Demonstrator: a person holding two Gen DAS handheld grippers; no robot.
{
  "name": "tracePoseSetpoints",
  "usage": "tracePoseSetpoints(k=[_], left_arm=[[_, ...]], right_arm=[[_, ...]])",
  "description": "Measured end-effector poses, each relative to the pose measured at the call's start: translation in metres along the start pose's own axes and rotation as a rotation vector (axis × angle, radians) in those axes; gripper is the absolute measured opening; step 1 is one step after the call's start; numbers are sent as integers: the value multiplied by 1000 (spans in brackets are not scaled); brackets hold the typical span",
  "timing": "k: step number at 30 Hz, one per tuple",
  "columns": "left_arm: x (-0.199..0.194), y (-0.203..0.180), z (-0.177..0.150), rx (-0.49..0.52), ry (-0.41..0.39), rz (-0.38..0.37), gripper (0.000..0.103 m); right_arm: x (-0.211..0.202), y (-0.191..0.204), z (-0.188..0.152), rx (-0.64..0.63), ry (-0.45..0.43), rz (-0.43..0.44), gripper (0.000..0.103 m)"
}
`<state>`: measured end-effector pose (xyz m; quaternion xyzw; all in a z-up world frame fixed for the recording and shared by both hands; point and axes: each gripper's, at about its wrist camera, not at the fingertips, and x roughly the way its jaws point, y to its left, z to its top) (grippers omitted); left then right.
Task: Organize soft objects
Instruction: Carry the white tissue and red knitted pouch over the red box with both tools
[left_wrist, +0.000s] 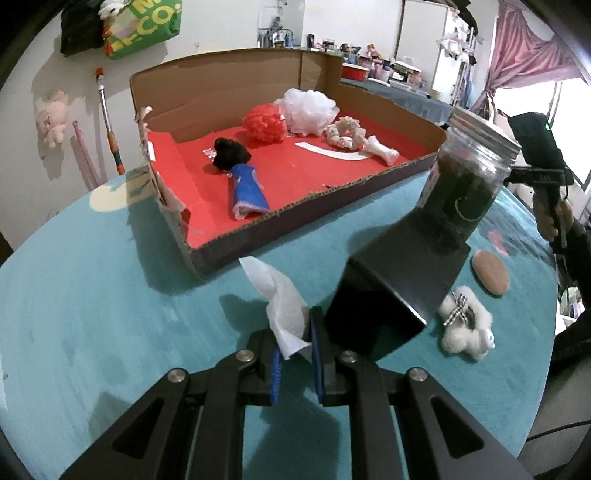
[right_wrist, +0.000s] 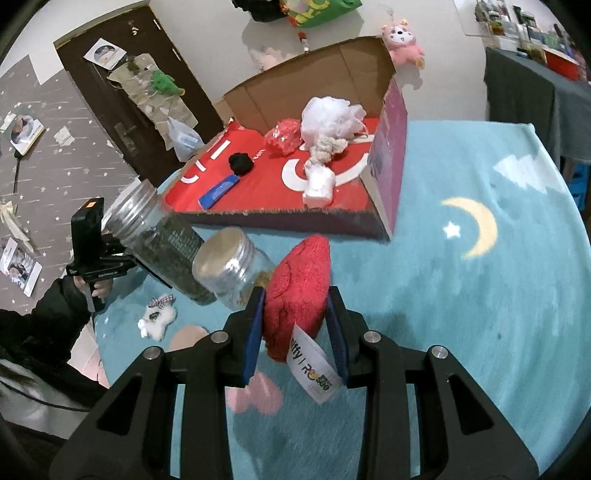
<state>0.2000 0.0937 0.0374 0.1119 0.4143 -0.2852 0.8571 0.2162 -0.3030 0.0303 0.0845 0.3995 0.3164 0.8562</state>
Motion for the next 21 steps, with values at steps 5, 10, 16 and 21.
tracePoseSetpoints(k=[5,10,16,21], left_arm=[[-1,8,11,7,-5,-12,14],[-10,7,23,19,-37,-18,14],[-18,6,48,22,-83,-36,14],[-13,1,80,4,-92,-68,14]], right_arm=[[3,0,16,-25,1,17,31],[3,3,34,-47,-6,36,31],[9,8,63,-68,-16,58,31],[27,16,89,-66,-11,80,31]])
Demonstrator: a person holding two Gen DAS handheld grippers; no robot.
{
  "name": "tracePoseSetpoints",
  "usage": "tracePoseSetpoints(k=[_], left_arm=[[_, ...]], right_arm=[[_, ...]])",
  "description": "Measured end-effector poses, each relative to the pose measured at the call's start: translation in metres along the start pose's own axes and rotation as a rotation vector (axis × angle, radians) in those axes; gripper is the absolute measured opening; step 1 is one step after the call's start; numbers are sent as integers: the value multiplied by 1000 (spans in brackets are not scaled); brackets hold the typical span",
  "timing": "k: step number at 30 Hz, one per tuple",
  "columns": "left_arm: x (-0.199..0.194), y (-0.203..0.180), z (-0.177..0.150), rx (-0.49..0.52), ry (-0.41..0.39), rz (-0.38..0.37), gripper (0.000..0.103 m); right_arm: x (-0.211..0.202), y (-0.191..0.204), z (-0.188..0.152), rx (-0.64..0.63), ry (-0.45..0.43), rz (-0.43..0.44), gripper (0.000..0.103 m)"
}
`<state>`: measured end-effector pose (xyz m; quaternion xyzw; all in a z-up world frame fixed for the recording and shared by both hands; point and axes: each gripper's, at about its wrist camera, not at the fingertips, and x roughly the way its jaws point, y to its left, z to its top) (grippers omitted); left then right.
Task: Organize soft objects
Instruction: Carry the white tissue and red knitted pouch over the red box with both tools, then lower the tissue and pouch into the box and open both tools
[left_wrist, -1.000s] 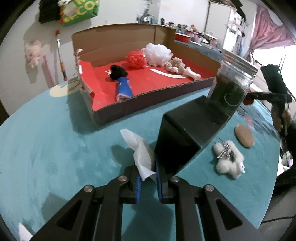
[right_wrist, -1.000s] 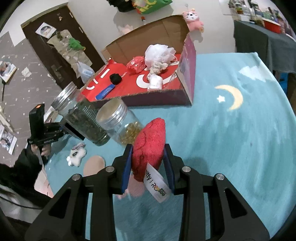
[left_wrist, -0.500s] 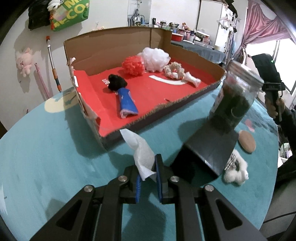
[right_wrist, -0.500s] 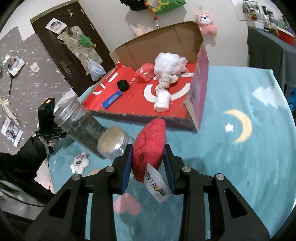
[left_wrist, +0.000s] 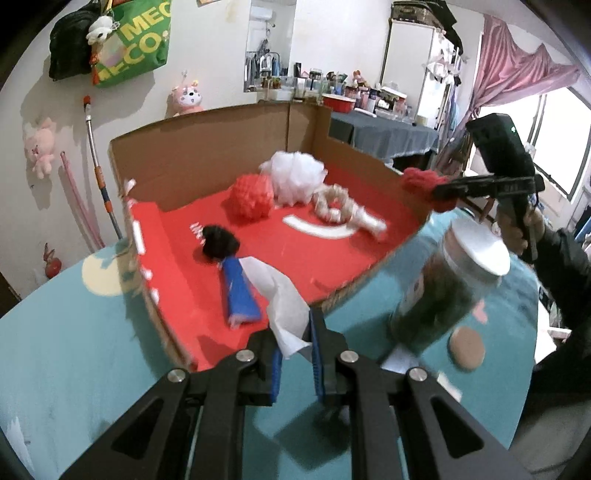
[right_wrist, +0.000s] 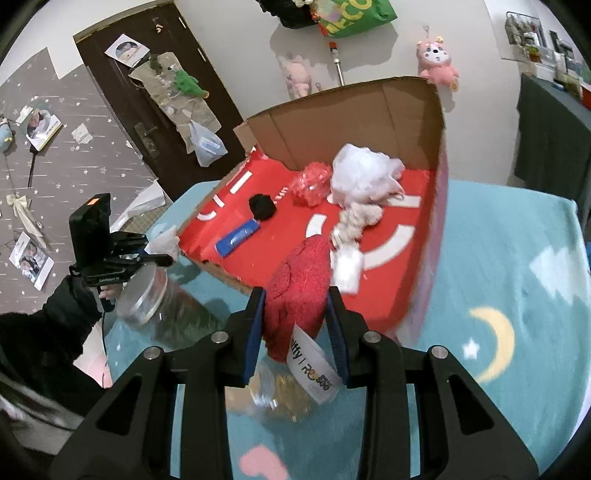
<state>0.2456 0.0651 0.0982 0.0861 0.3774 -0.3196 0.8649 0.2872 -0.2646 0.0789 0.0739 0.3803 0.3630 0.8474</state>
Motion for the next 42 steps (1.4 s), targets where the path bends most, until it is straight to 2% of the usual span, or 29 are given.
tracePoseSetpoints(k=[4,9,13,16,24,29,37,42], left_arm=[[17,-5,24,-38,38,-4,14],[48,-12,46,-65,118,31,14],[71,-13,54,-74,179,30,14],[85,-16,59,-65,224,27,14],[121,-11,71,-59,320,50,14],[137,-3,76,-69,343,60,14],[145,12,78,-101,331,60,14],[138,6,67,-98,320,62,15]], right_arm=[[14,9,22,-2,-4,-3,31],[41,19,52,-11,40,-40,31],[76,20,72,-6,122,-93,31],[106,17,86,12,216,-126,31],[153,13,101,13,344,-226,31],[172,5,99,45,410,-243,32],[177,-11,96,116,420,-215,33],[176,-14,95,126,429,-224,33]])
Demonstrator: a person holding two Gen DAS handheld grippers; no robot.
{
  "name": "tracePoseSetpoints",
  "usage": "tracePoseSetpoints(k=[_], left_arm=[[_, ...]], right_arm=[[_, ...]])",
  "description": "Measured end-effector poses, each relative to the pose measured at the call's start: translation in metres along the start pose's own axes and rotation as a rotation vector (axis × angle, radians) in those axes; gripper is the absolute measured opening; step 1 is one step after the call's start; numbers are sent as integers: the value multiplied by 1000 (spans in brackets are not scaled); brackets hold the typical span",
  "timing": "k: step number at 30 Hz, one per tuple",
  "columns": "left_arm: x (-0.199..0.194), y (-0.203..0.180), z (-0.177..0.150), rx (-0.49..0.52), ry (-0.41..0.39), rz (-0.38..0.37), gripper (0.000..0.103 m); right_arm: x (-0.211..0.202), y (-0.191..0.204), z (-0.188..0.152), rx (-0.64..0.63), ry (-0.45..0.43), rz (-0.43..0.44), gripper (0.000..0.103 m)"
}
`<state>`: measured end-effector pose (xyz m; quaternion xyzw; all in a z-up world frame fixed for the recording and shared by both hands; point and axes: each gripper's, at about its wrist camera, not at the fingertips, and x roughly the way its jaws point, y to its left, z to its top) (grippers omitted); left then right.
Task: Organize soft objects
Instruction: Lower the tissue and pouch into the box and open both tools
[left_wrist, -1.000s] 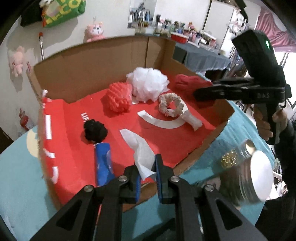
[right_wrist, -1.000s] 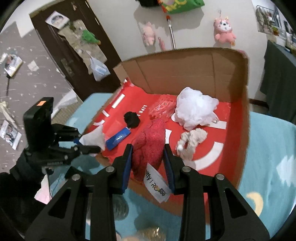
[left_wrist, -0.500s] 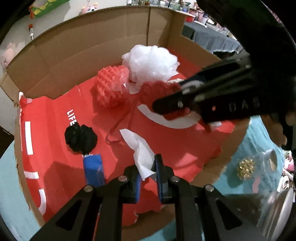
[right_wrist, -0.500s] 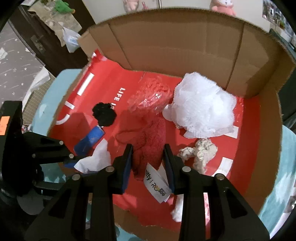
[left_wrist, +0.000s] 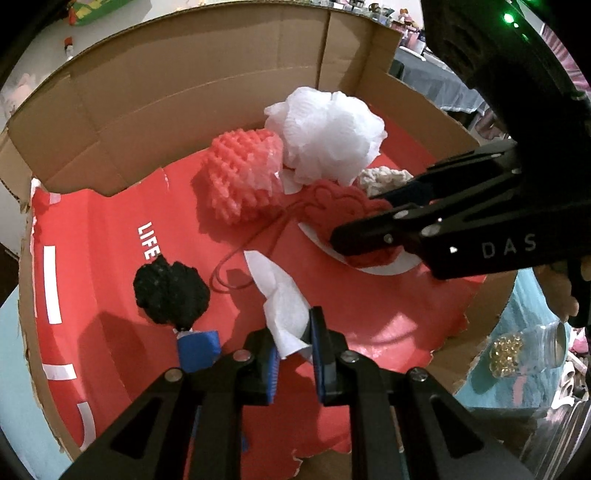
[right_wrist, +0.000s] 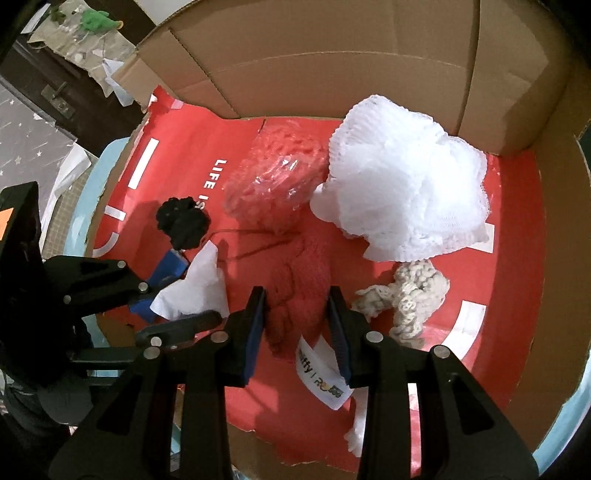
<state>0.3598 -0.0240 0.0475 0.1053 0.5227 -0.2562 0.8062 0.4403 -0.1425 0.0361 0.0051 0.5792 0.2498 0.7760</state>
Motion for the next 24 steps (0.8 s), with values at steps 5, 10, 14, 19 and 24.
tracePoseSetpoints(k=[5,10,14,19,24], left_arm=[[-1,1,2,0,-13,-1,26],[-15,1,2,2,-50,5,45],[-31,0,-6,-8,-87,6,59],[-66,-6,-18,-26,-169,9,74],[-106,-18,-35,-37,-258,31,87]], right_arm=[[2,6,2,3,-3,-1,33],[-2,5,-1,14,-12,15,50],[-14,8,-4,27,-44,18,57],[-40,11,-13,45,-93,42,61],[-83,20,-34,48,-177,32,66]])
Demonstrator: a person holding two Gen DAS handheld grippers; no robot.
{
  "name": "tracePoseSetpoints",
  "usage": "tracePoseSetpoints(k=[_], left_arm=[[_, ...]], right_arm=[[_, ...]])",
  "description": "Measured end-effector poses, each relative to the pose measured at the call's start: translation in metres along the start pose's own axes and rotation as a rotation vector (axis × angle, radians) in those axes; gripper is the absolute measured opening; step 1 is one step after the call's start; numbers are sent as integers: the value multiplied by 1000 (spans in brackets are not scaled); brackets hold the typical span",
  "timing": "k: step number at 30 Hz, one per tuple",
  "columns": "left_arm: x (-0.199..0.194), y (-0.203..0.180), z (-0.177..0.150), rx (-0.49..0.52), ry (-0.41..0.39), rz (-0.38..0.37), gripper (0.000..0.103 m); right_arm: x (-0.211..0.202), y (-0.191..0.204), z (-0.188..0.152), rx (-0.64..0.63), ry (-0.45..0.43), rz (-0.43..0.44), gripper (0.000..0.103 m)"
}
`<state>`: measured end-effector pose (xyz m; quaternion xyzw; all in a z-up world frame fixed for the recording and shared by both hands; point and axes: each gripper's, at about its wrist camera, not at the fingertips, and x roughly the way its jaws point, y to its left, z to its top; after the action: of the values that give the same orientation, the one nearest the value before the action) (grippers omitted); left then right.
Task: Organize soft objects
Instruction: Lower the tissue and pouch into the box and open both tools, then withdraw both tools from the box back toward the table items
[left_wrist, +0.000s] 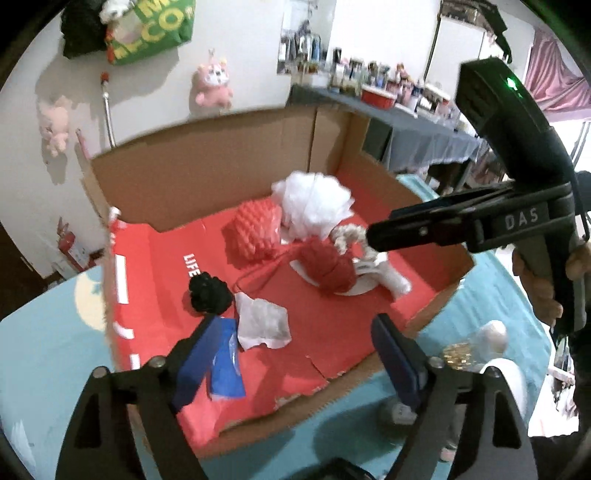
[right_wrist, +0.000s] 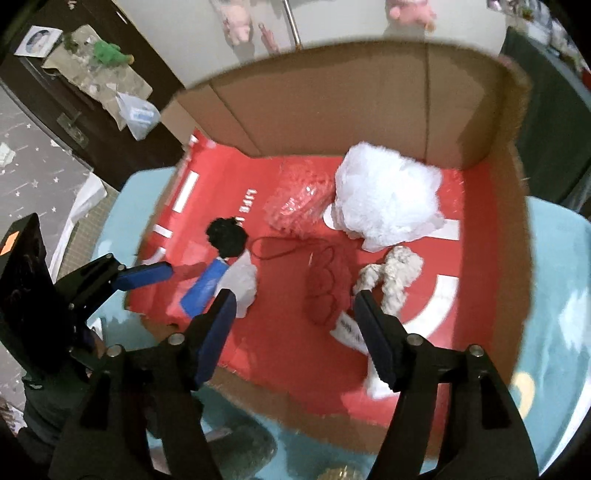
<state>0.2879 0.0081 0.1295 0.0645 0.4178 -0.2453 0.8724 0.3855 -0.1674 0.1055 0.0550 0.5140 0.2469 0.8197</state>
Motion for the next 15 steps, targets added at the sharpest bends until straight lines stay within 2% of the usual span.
tracePoseSetpoints(k=[4,7,10,15], left_arm=[[-31,-12,-8,-8,-67,13,95],[-53,-24,-14,-21,-131,36,100],[-74,-36,-23,-38,-210,72,102],[-111,-57,-39,-34,-336,112,103]], right_arm=[[-47,16,-20,-26,-96,-34,78],[-75,29,-37,-66,-170,-74,79],[-104,39,-59,-76,-251,-100,83],[-146,60,-104,-108,-393,-138,83]])
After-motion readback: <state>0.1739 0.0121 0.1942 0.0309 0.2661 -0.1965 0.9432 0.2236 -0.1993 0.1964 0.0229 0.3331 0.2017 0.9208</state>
